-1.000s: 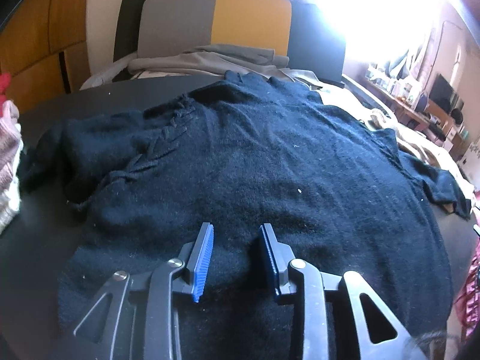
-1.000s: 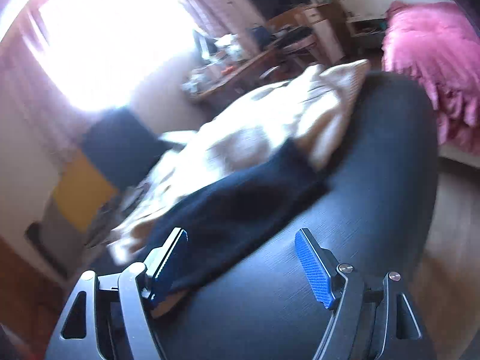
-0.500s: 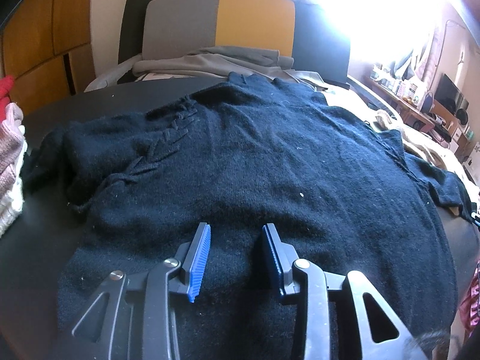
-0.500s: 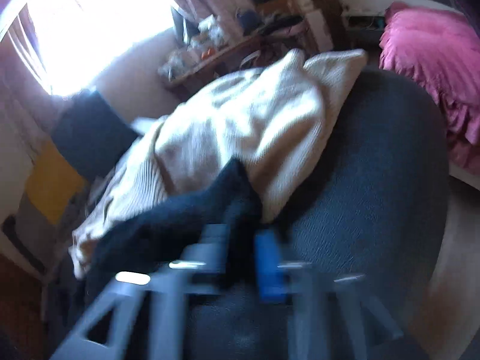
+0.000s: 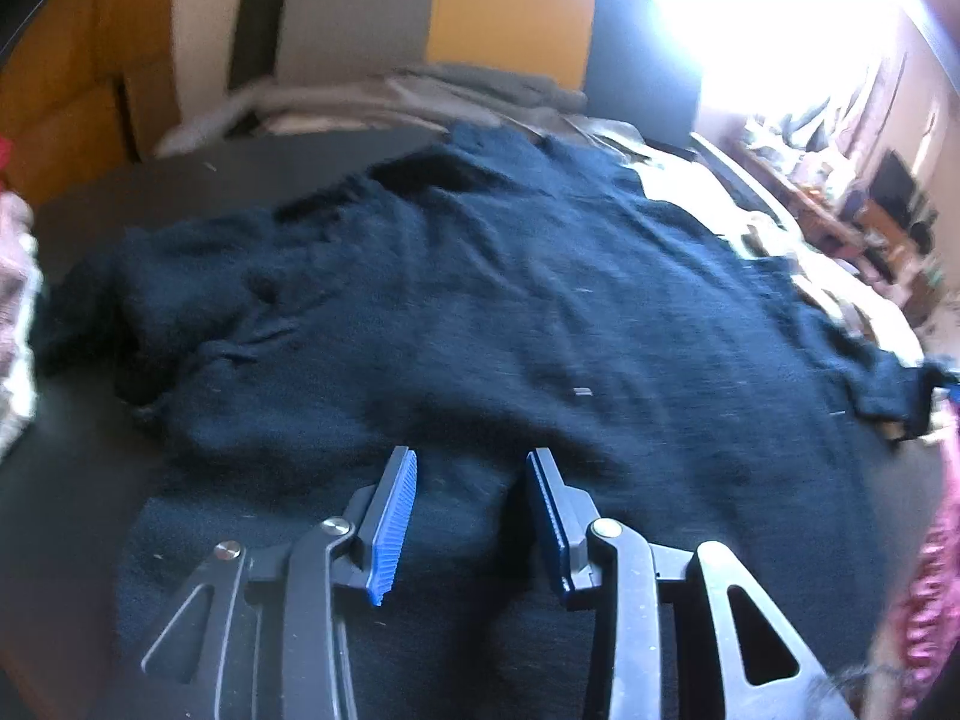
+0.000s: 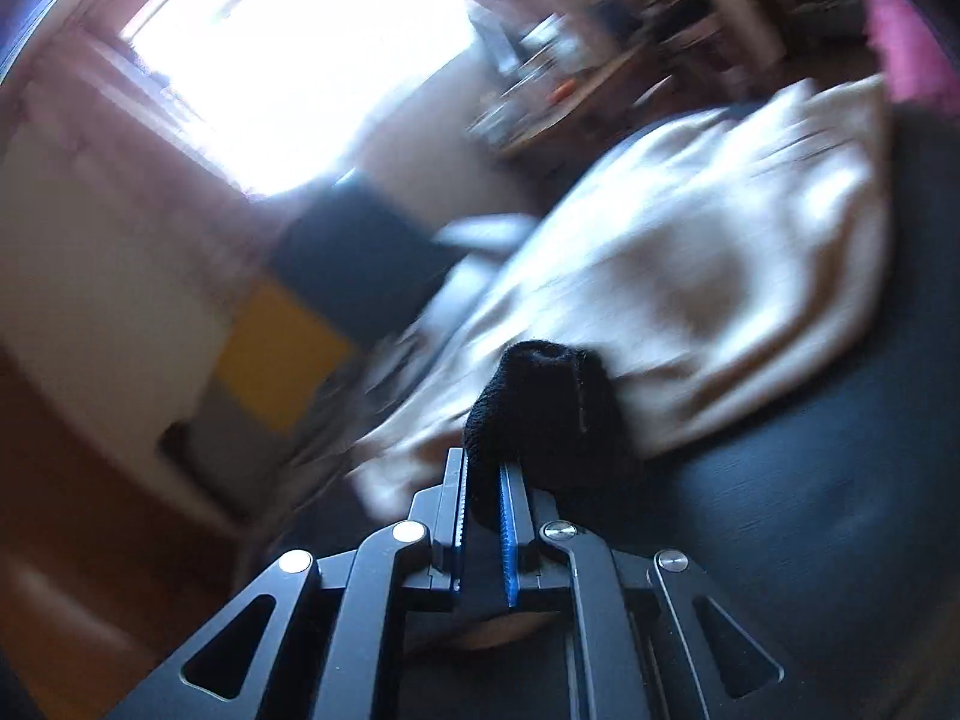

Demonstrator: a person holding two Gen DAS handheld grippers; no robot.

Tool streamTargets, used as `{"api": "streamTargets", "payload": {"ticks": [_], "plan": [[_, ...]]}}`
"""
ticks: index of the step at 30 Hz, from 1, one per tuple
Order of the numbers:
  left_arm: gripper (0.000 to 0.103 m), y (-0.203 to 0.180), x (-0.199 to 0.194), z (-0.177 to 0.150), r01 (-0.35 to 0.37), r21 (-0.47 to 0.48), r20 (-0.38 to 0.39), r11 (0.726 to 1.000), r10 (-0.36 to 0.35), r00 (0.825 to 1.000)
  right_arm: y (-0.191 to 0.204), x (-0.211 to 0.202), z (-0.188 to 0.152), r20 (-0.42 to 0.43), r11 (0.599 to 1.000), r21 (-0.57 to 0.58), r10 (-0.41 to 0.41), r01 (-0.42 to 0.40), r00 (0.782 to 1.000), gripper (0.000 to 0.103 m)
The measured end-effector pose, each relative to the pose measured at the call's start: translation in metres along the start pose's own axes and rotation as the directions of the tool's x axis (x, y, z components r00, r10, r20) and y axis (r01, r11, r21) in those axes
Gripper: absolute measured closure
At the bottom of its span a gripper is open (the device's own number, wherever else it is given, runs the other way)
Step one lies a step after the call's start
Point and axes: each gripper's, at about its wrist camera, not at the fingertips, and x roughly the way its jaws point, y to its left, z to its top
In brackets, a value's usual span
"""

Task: Fold clothes

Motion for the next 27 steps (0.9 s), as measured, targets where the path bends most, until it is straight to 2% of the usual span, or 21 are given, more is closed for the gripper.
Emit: {"api": "streamTargets", "payload": {"ticks": [3, 5, 9, 11, 13, 14, 16, 18, 20, 22, 23, 24, 26, 27], "plan": [[0.066, -0.018, -0.005, 0.010, 0.133, 0.015, -0.027, 0.991, -0.133, 0.991, 0.036, 0.028, -0.025, -0.073, 0.998, -0.045, 0.042, -0.045, 0.996, 0.093], [0.066, -0.034, -0.004, 0.019, 0.234, 0.022, -0.055, 0.972, -0.233, 0.971, 0.060, 0.046, -0.041, -0.122, 0.994, -0.073, 0.067, -0.076, 0.990, 0.093], [0.066, -0.075, 0.014, 0.039, 0.415, -0.018, -0.150, 0.909, -0.413, 0.898, 0.108, 0.083, -0.074, -0.221, 0.982, -0.123, 0.113, -0.143, 0.969, 0.093], [0.066, -0.102, 0.031, 0.047, 0.474, -0.040, -0.218, 0.880, -0.471, 0.855, 0.111, 0.090, -0.090, -0.254, 0.980, -0.141, 0.101, -0.140, 0.962, 0.092], [0.065, -0.130, 0.049, 0.054, 0.505, -0.055, -0.272, 0.861, -0.500, 0.822, 0.106, 0.093, -0.096, -0.275, 0.981, -0.129, 0.105, -0.145, 0.956, 0.084], [0.065, -0.142, 0.056, 0.058, 0.511, -0.051, -0.286, 0.858, -0.503, 0.816, 0.102, 0.089, -0.095, -0.264, 0.981, -0.120, 0.119, -0.155, 0.957, 0.074], [0.065, -0.164, 0.069, 0.064, 0.520, -0.041, -0.305, 0.853, -0.506, 0.806, 0.093, 0.077, -0.093, -0.230, 0.979, -0.109, 0.143, -0.172, 0.963, 0.045], [0.065, -0.183, 0.078, 0.069, 0.518, -0.015, -0.316, 0.855, -0.496, 0.809, 0.081, 0.063, -0.092, -0.195, 0.977, -0.077, 0.183, -0.201, 0.964, 0.041], [0.064, -0.203, 0.087, 0.073, 0.515, 0.012, -0.325, 0.857, -0.483, 0.813, 0.071, 0.048, -0.091, -0.152, 0.979, -0.081, 0.172, -0.186, 0.973, 0.039], [0.063, -0.222, 0.098, 0.076, 0.494, 0.088, -0.336, 0.865, -0.441, 0.832, 0.059, 0.041, -0.093, -0.143, 0.986, -0.083, 0.135, -0.148, 0.980, 0.035], [0.063, -0.229, 0.106, 0.077, 0.484, 0.112, -0.348, 0.868, -0.422, 0.837, 0.056, 0.041, -0.095, -0.143, 0.986, -0.096, 0.124, -0.138, 0.982, 0.039], [0.063, -0.232, 0.116, 0.078, 0.480, 0.113, -0.373, 0.870, -0.411, 0.832, 0.056, 0.040, -0.096, -0.143, 0.983, -0.123, 0.120, -0.138, 0.982, 0.041], [0.063, -0.228, 0.132, 0.079, 0.482, 0.051, -0.397, 0.875, -0.425, 0.814, 0.063, 0.041, -0.099, -0.152, 0.975, -0.178, 0.105, -0.132, 0.983, 0.037], [0.063, -0.225, 0.133, 0.082, 0.483, 0.036, -0.386, 0.875, -0.434, 0.814, 0.067, 0.042, -0.101, -0.156, 0.970, -0.205, 0.095, -0.126, 0.983, 0.033]]}}
